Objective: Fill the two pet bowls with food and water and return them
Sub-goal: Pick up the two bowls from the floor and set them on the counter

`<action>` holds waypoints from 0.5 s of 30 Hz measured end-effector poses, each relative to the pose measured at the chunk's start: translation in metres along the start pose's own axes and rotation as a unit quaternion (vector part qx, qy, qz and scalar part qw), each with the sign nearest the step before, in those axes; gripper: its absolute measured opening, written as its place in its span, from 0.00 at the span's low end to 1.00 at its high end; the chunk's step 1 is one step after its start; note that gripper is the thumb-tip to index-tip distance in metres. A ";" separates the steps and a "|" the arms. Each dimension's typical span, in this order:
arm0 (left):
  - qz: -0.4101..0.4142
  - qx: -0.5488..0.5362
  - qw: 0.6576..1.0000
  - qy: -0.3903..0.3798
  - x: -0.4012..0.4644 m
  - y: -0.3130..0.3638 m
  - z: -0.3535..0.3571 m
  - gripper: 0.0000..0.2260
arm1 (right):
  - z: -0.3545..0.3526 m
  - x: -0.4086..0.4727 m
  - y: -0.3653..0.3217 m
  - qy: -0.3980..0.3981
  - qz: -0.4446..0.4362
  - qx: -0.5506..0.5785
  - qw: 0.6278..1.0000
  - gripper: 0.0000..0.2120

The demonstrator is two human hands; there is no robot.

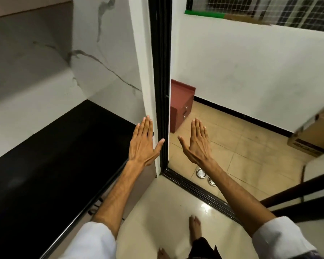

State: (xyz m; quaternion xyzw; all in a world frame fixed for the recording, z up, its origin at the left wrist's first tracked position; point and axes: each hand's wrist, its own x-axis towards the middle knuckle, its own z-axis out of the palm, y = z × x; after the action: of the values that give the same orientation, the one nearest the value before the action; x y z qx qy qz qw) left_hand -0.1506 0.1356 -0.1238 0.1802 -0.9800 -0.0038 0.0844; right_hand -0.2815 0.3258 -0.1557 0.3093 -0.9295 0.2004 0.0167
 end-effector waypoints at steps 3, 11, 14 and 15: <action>0.029 -0.016 0.999 -0.013 0.013 0.023 0.017 0.39 | 0.003 -0.007 0.030 -0.005 0.029 -0.005 1.000 0.43; 0.097 -0.027 0.994 -0.053 0.060 0.094 0.061 0.39 | 0.007 -0.011 0.119 -0.030 0.105 -0.034 0.994 0.43; 0.113 -0.032 0.991 -0.065 0.086 0.125 0.077 0.39 | 0.007 -0.002 0.156 -0.046 0.121 -0.037 0.991 0.43; 0.118 -0.035 0.990 -0.069 0.094 0.135 0.083 0.39 | 0.007 0.002 0.168 -0.050 0.124 -0.039 0.990 0.43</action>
State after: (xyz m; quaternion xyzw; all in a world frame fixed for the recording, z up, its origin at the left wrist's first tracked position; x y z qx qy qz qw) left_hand -0.2986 0.2268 -0.1845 0.0597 -0.9972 -0.0402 0.0226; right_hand -0.3801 0.4447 -0.2233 0.2002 -0.9675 0.1487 -0.0432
